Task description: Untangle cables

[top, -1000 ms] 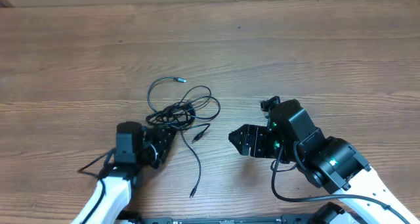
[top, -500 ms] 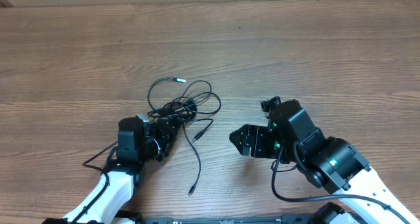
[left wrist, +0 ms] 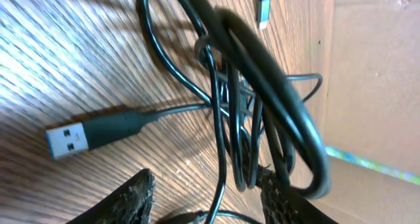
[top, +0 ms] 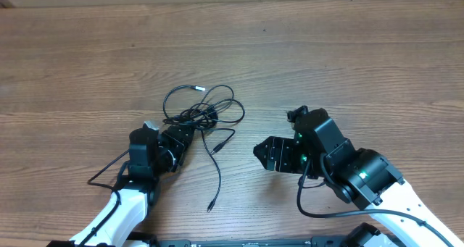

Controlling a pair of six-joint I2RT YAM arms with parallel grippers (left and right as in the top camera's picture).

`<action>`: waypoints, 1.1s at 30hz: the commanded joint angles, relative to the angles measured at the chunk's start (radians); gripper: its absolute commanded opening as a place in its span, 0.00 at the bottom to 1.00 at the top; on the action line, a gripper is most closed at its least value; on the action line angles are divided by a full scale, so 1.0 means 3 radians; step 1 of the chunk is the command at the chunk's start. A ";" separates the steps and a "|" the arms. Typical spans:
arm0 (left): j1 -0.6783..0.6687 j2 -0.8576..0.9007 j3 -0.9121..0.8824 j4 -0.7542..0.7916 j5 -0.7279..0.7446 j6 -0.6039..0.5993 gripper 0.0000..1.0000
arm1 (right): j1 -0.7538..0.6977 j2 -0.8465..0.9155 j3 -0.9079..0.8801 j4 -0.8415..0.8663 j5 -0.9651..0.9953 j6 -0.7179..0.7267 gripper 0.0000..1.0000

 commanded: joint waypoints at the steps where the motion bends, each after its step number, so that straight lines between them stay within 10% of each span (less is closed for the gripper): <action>1: -0.0028 0.0003 -0.0003 0.0037 -0.0207 0.0001 0.49 | 0.0014 0.0058 0.0071 0.0009 0.0050 -0.0001 0.76; 13: -0.0361 0.0092 -0.0001 0.0278 -0.0549 -0.0130 0.58 | 0.0014 0.0203 0.0071 0.0057 0.0050 0.0000 0.75; 28: -0.0459 0.1245 0.0123 0.1761 -0.0646 -0.0195 0.58 | 0.0014 0.0203 0.0071 0.0112 0.0051 0.0000 0.75; 33: -0.0554 0.1586 0.0506 0.1862 -0.0437 -0.0177 0.36 | 0.0014 0.0203 0.0071 0.0234 0.0051 0.0001 0.76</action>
